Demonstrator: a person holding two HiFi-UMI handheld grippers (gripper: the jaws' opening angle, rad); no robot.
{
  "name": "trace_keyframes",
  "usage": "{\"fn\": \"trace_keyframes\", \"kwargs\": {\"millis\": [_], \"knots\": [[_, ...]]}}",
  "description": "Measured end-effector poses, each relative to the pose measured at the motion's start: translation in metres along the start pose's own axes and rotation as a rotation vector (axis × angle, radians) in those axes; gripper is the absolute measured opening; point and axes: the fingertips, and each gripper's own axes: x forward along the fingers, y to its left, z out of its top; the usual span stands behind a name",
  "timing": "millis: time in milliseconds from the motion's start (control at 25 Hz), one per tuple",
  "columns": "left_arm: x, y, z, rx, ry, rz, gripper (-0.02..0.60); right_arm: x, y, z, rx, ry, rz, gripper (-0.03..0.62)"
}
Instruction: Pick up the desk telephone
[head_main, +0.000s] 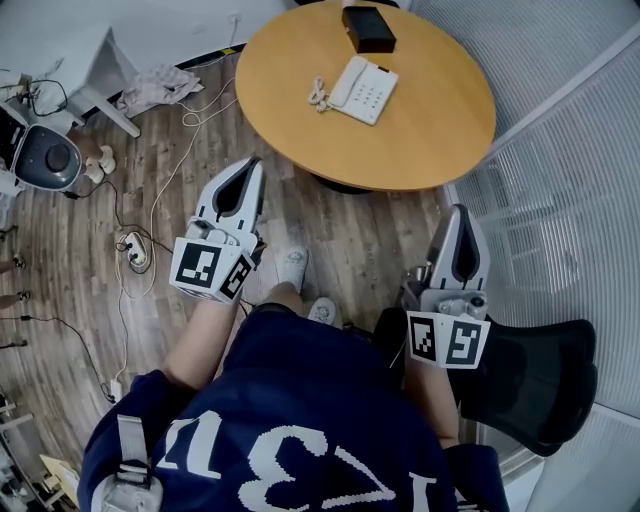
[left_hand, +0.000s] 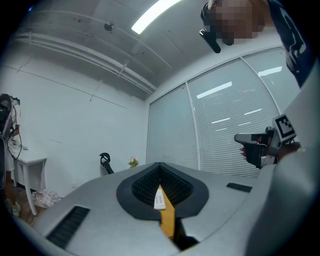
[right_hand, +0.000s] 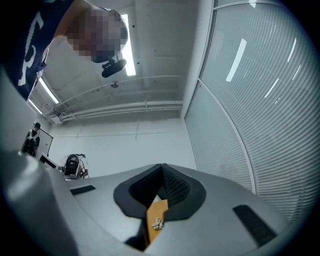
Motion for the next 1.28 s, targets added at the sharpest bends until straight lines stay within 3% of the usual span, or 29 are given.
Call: {"fn": "trace_keyframes", "kwargs": {"millis": [480,1000,1280], "knots": [[0.098,0.051,-0.003,-0.007,-0.034,-0.072,0.005,0.090,-0.011,-0.038,-0.048,0.034,-0.032,0.021],[0.214,0.121,-0.015,-0.009,-0.010,-0.248,0.005,0.192,-0.020,-0.068,-0.090,0.031,-0.209,0.021],[0.238,0.145,-0.037,-0.059,0.022,-0.250,0.005,0.211,-0.017,-0.094,-0.106,0.104,-0.228,0.021]]}}
